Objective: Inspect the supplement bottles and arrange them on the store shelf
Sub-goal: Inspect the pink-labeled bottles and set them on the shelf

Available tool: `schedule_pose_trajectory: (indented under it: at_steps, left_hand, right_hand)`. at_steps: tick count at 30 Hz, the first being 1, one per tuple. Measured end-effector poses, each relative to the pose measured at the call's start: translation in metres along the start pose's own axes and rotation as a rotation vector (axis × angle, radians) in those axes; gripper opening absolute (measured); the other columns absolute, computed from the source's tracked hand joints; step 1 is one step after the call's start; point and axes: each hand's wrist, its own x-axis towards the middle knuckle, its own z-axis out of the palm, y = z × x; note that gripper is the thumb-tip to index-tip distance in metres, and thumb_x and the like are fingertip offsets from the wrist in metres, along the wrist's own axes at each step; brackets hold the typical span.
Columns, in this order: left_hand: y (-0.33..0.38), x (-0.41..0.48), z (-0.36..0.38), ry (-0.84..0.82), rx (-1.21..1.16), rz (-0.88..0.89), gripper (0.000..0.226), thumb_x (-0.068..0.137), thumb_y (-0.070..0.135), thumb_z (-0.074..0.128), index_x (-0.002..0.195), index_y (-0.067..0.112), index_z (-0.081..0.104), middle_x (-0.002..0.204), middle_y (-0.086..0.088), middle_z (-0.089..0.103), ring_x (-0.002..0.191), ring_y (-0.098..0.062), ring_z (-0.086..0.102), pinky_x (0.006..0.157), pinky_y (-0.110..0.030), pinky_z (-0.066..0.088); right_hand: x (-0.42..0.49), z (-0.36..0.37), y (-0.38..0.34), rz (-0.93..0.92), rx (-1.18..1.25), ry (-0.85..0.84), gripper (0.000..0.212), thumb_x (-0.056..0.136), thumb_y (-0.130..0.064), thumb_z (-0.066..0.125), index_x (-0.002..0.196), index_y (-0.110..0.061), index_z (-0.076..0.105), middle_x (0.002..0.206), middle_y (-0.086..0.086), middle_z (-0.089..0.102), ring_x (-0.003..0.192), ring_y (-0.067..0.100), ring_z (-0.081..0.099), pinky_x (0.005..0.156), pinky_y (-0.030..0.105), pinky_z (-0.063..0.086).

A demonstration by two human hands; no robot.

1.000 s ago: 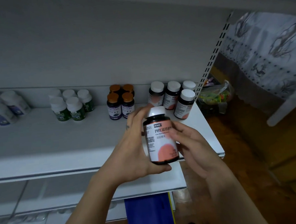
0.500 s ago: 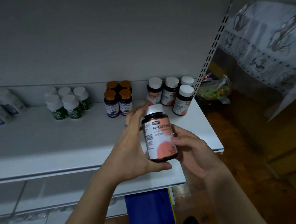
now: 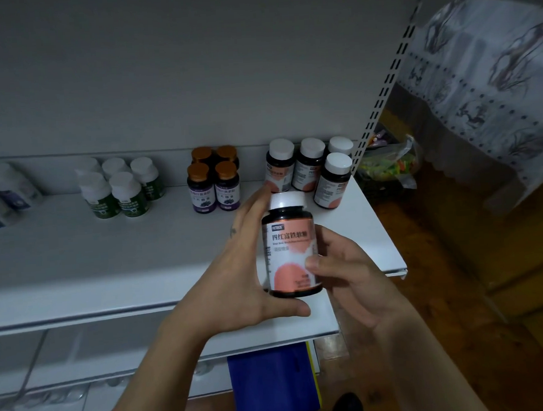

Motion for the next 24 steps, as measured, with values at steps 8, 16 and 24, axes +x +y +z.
schedule_pose_trajectory:
  at_steps: [8,16,24]
  left_hand:
    - [0.0044,-0.002,0.0023,-0.005,-0.04,-0.012,0.132,0.052,0.062,0.082,0.148,0.053,-0.009,0.144,0.038,0.02,0.131,0.007,0.034,0.096,-0.01,0.04]
    - [0.0023,-0.0052,0.0019,0.043,-0.207,-0.022,0.125,0.054,0.044,0.089,0.151,0.046,0.011,0.146,0.022,0.036,0.131,-0.009,0.045,0.093,-0.019,0.048]
    - [0.0032,-0.0035,0.0002,0.038,-0.274,-0.01,0.124,0.057,0.032,0.092,0.152,0.042,0.012,0.143,0.022,0.043,0.131,-0.011,0.047,0.099,-0.03,0.049]
  right_hand:
    - [0.0012,0.0009,0.0029,-0.019,-0.049,0.031,0.078,0.049,-0.042,0.094,0.119,-0.022,0.066,0.122,0.013,0.067,0.118,0.034,0.06,0.103,0.057,0.046]
    - [-0.0014,-0.0013,-0.0003,0.007,0.081,0.008,0.033,0.082,-0.032,0.063,0.113,-0.026,0.073,0.124,0.011,0.067,0.12,0.028,0.06,0.105,0.047,0.043]
    - [-0.0023,-0.003,0.0019,0.048,0.297,-0.16,0.064,0.079,-0.039,0.077,0.135,-0.017,0.057,0.138,0.02,0.055,0.129,0.043,0.05,0.107,0.056,0.041]
